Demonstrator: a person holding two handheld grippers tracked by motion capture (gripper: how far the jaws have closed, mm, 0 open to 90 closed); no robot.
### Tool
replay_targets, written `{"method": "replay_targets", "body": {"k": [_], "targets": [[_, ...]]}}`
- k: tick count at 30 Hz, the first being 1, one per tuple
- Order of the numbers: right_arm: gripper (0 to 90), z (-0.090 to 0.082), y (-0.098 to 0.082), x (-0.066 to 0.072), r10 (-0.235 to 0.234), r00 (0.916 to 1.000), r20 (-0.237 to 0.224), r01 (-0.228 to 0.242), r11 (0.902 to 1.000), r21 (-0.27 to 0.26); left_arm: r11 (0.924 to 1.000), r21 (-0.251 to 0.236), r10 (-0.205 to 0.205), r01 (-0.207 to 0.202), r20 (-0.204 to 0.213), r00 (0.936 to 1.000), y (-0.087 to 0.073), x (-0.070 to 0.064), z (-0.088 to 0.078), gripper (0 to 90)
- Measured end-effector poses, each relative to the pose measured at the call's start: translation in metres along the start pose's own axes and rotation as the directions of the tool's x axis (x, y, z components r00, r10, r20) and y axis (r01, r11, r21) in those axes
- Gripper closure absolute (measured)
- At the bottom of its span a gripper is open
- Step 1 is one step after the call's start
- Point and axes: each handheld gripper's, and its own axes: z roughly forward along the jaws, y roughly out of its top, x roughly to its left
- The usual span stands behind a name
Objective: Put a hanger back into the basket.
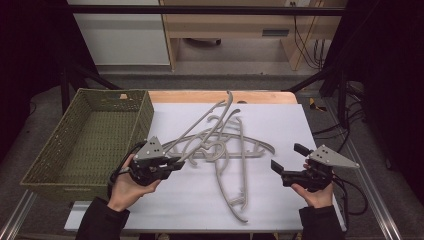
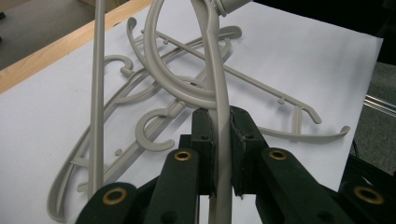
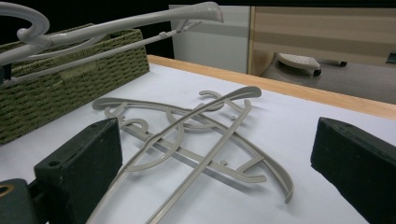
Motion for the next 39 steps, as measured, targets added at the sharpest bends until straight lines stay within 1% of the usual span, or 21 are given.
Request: {"method": "replay_targets", "body": {"k": [3, 8, 9, 10, 13, 15, 16, 18, 20, 21, 23, 28, 29, 31, 33, 34, 35, 36, 38, 39], "targets": [[2.2, 0.0, 0.0, 0.0, -0.002, 1.0, -0.002, 0.002, 1.0, 0.001, 1.0, 0.001, 0.006, -0.006, 0.002, 1.0, 0.002, 0.0, -0.001, 81.4], [2.2, 0.0, -0.001, 0.0, 0.0, 1.0, 0.004, 0.0, 1.0, 0.003, 1.0, 0.004, 0.004, -0.004, 0.001, 1.0, 0.006, 0.008, -0.009, 81.4], [2.2, 0.0, -0.001, 0.0, 0.0, 1.0, 0.004, 0.0, 1.0, 0.003, 1.0, 0.004, 0.004, -0.004, 0.001, 1.0, 0.006, 0.008, -0.009, 81.4], [2.2, 0.001, -0.001, 0.0, 0.0, 1.0, 0.004, 0.0, 1.0, 0.006, 1.0, 0.002, 0.001, -0.001, 0.006, 1.0, 0.008, 0.013, -0.013, 81.4], [2.1, 0.001, -0.001, 0.0, -0.002, 1.0, 0.007, 0.002, 1.0, 0.008, 1.0, -0.002, 0.0, 0.0, 0.014, 0.9999, 0.012, 0.021, -0.02, 81.4], [2.1, 0.001, -0.001, 0.0, 0.0, 1.0, 0.007, -0.001, 1.0, 0.01, 1.0, -0.002, 0.0, 0.0, 0.013, 0.9999, 0.013, 0.023, -0.023, 81.4], [2.1, 0.001, -0.001, 0.0, 0.0, 1.0, 0.008, 0.0, 1.0, 0.01, 1.0, -0.002, 0.0, 0.0, 0.011, 0.9999, 0.015, 0.029, -0.029, 81.4], [2.1, 0.001, -0.001, 0.0, -0.002, 1.0, 0.007, 0.002, 1.0, 0.009, 1.0, -0.001, -0.001, 0.001, 0.007, 1.0, 0.016, 0.033, -0.033, 81.4], [2.1, 0.001, -0.001, -0.001, -0.002, 1.0, 0.006, 0.002, 1.0, 0.007, 1.0, -0.001, -0.001, 0.001, -0.002, 1.0, 0.018, 0.038, -0.039, 81.4], [2.1, 0.001, -0.001, -0.001, -0.002, 1.0, 0.006, 0.002, 1.0, 0.006, 1.0, -0.001, -0.001, 0.001, -0.002, 1.0, 0.018, 0.038, -0.039, 81.4], [2.1, 0.001, -0.001, -0.001, 0.0, 1.0, 0.006, 0.0, 1.0, 0.004, 1.0, -0.008, -0.003, 0.003, -0.009, 1.0, 0.019, 0.046, -0.049, 81.4], [2.1, 0.001, -0.001, -0.001, 0.0, 1.0, 0.007, 0.0, 1.0, 0.005, 0.9999, -0.016, 0.0, -0.001, -0.035, 0.9994, 0.018, 0.057, -0.064, 81.4], [2.1, 0.001, -0.001, -0.001, 0.0, 1.0, 0.006, -0.001, 1.0, 0.004, 0.9998, -0.022, -0.004, 0.003, -0.041, 0.9991, 0.017, 0.06, -0.068, 81.4], [2.1, 0.0, -0.001, -0.001, -0.002, 1.0, 0.004, 0.002, 1.0, 0.005, 0.9996, -0.027, -0.008, 0.007, -0.042, 0.9991, 0.016, 0.062, -0.07, 81.4], [2.1, 0.001, -0.001, -0.001, -0.001, 1.0, 0.008, 0.001, 1.0, 0.006, 0.9992, -0.038, -0.015, 0.012, -0.071, 0.9973, 0.012, 0.073, -0.081, 81.4], [2.1, 0.001, -0.001, -0.001, -0.002, 1.0, 0.008, 0.002, 1.0, 0.007, 0.9992, -0.038, -0.015, 0.012, -0.071, 0.9973, 0.012, 0.073, -0.081, 81.4], [2.1, 0.001, -0.001, -0.001, -0.003, 1.0, 0.009, 0.002, 1.0, 0.008, 0.9991, -0.039, -0.023, 0.02, -0.08, 0.9966, 0.01, 0.079, -0.087, 81.4], [2.1, 0.001, -0.001, -0.001, -0.003, 1.0, 0.009, 0.002, 1.0, 0.008, 0.9991, -0.039, -0.023, 0.02, -0.08, 0.9966, 0.01, 0.079, -0.087, 81.4], [2.1, 0.002, -0.002, -0.001, -0.002, 0.9999, 0.01, 0.002, 0.9999, 0.012, 0.9991, -0.033, -0.027, 0.025, -0.088, 0.9957, 0.006, 0.084, -0.092, 81.4], [2.1, 0.002, -0.002, -0.001, -0.002, 1.0, 0.009, 0.002, 0.9999, 0.012, 0.9993, -0.026, -0.031, 0.029, -0.102, 0.9943, 0.002, 0.09, -0.096, 81.4]]}}
